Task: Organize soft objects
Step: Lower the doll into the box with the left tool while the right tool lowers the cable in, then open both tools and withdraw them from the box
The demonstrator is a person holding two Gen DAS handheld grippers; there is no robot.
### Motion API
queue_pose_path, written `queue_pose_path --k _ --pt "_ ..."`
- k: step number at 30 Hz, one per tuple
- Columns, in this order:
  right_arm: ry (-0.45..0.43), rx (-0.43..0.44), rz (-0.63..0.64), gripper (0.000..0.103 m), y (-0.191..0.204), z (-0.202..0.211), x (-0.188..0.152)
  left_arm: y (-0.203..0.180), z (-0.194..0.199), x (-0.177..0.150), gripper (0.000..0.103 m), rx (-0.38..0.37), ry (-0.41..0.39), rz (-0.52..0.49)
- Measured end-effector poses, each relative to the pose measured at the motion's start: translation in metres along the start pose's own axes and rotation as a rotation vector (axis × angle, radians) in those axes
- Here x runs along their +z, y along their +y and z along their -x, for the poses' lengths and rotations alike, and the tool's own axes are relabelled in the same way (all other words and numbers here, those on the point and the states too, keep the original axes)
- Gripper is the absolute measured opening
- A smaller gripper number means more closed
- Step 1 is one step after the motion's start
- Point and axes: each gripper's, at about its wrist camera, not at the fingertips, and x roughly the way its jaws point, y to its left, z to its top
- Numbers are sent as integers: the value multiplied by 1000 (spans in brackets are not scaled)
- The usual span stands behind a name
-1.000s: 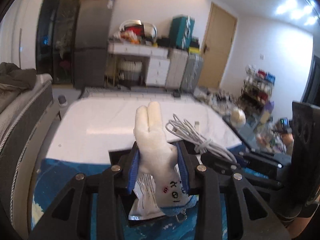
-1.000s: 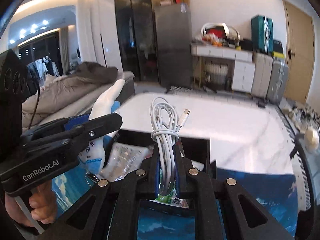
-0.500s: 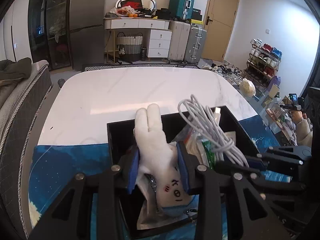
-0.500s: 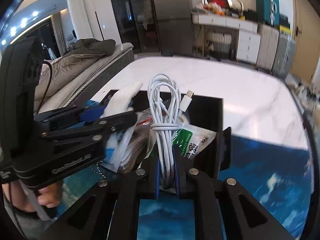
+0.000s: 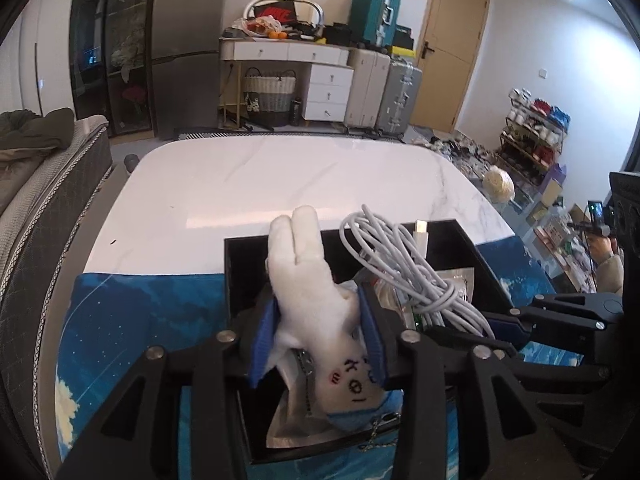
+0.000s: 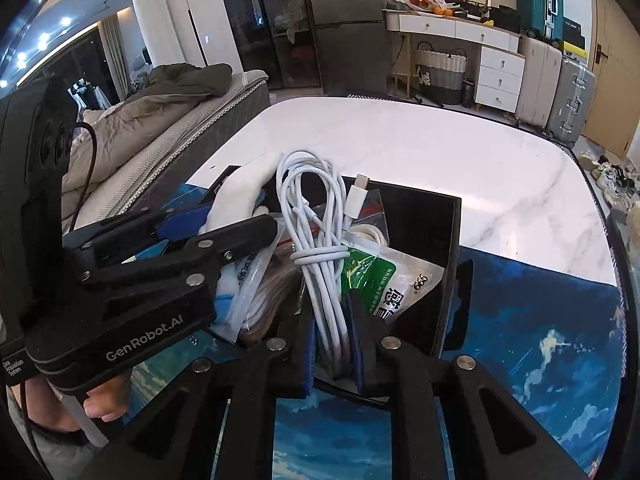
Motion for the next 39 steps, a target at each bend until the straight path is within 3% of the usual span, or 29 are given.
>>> queue_pose_path --k 2,4,6,7,8,9,11,17,21,27,33,36,39 --pt "-13 -9 0 27 1 5 0 2 9 -1 57 2 -36 2" --pt "-60 -15 -11 55 1 17 1 1 20 0 57 25 -77 -12" --pt "-105 -15 -23 70 0 30 4 0 32 1 58 47 -107 -29" --pt "-131 -6 -31 71 -1 38 4 0 38 1 59 54 -123 -29" --pt "-155 0 -32 71 -1 46 2 1 45 0 66 57 -141 -25" --pt "-165 -2 -29 72 0 51 1 2 50 0 81 61 -154 -24" --pt "-201 -20 -20 72 1 66 -3 4 67 -3 93 93 -215 -6" --pt "-307 -36 -18 81 3 104 -22 13 101 -13 98 85 -277 12" --pt "-363 -72 -18 86 1 120 -30 16 110 -26 101 130 -329 9" --pt "-479 -130 -16 86 -2 125 -51 27 109 -46 101 108 -407 33" --pt "-671 -231 -3 89 -8 121 -84 31 93 -61 102 133 -454 -13" --pt "-680 -229 -24 92 -14 114 -91 29 86 -63 102 177 -466 -64" --pt "-657 -214 -46 93 -19 105 -92 26 82 -69 102 174 -482 -72"
